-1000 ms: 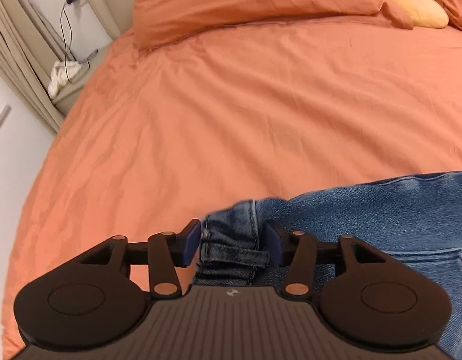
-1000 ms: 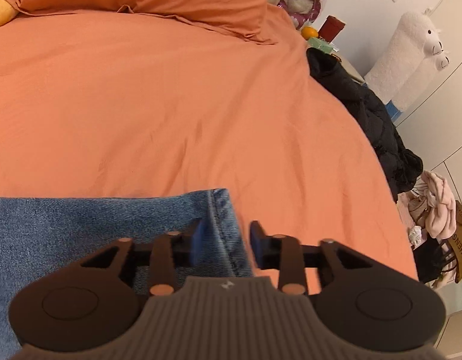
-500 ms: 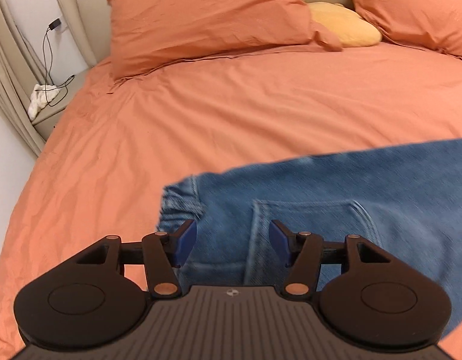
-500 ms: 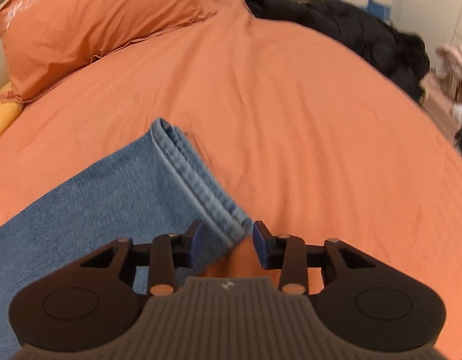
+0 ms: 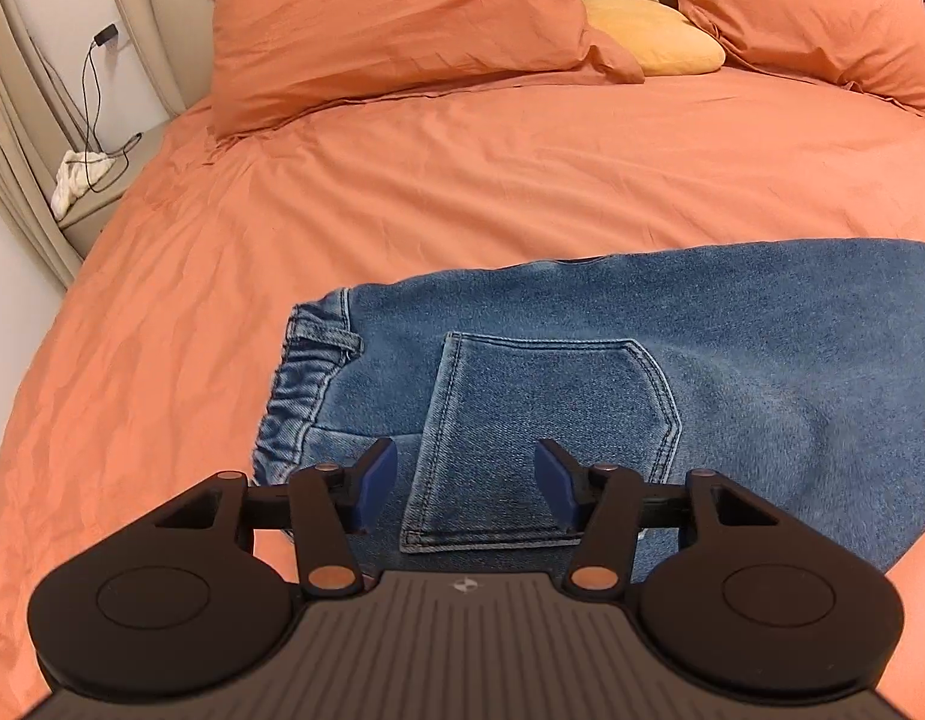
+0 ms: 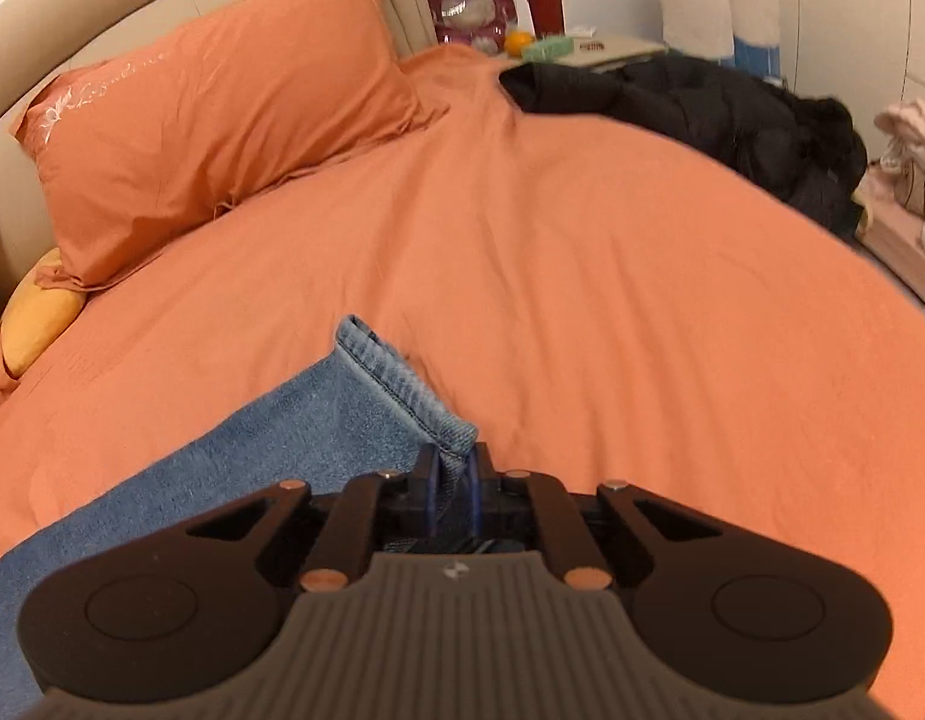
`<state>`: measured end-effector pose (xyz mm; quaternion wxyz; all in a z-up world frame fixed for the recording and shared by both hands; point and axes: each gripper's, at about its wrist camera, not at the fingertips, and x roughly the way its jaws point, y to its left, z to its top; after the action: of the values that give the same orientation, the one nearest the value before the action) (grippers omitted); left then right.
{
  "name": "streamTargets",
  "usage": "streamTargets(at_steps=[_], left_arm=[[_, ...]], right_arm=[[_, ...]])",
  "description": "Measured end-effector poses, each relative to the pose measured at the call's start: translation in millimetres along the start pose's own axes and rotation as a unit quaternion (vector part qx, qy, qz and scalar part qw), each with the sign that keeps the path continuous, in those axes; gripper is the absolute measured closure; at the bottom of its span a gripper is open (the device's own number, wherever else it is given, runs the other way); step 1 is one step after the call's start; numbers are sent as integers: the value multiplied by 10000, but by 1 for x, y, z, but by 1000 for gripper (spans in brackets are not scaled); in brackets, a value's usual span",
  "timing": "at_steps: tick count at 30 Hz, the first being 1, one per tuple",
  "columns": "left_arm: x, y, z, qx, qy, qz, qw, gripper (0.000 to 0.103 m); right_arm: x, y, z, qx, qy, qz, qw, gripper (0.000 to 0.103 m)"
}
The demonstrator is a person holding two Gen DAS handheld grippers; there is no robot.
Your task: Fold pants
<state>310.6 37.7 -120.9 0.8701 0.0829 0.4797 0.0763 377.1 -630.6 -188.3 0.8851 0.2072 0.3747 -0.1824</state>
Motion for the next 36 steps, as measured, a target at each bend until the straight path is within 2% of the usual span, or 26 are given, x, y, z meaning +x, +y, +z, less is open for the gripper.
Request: streamTargets(at_steps=[4, 8, 10, 12, 15, 18, 22, 27, 31, 34, 36], left_arm=[[12, -5, -4, -62, 87, -32, 9999, 42], [23, -9, -7, 67, 244, 77, 9997, 45], [19, -9, -9, 155, 230, -6, 9996, 45], [10, -11, -13, 352, 187, -238, 9989, 45], [-6, -28, -22, 975, 111, -580, 9935, 49], [-21, -50, -38, 1864, -32, -797, 9792, 49], [-31, -69, -61, 2869, -140, -866, 9539, 48], [-30, -67, -82, 3700, -169, -609, 9269, 45], [-19, -45, -92, 4196, -201, -262, 9071, 39], [-8, -28, -99, 4672, -202, -5, 8839, 29], [1, -18, -104, 4959, -211, 167, 8680, 29]], right_arm=[[30, -4, -16, -56, 418, -444, 9981, 100], [47, -7, -30, -190, 536, -629, 9964, 96], [46, -7, -27, -250, 557, -612, 9963, 93], [33, 1, -26, -577, 460, -555, 9957, 87], [4, 20, -38, -1084, 557, -324, 9920, 87], [-24, 50, -57, -1357, 738, 200, 9878, 87], [-55, 116, -97, -1800, 1110, 999, 9723, 86], [-94, 208, -161, -2276, 1560, 1931, 9416, 83], [-127, 270, -220, -2697, 1626, 2463, 9166, 80], [-139, 306, -262, -2851, 1681, 2731, 9033, 78], [-143, 327, -290, -2929, 1673, 2858, 8969, 75]])
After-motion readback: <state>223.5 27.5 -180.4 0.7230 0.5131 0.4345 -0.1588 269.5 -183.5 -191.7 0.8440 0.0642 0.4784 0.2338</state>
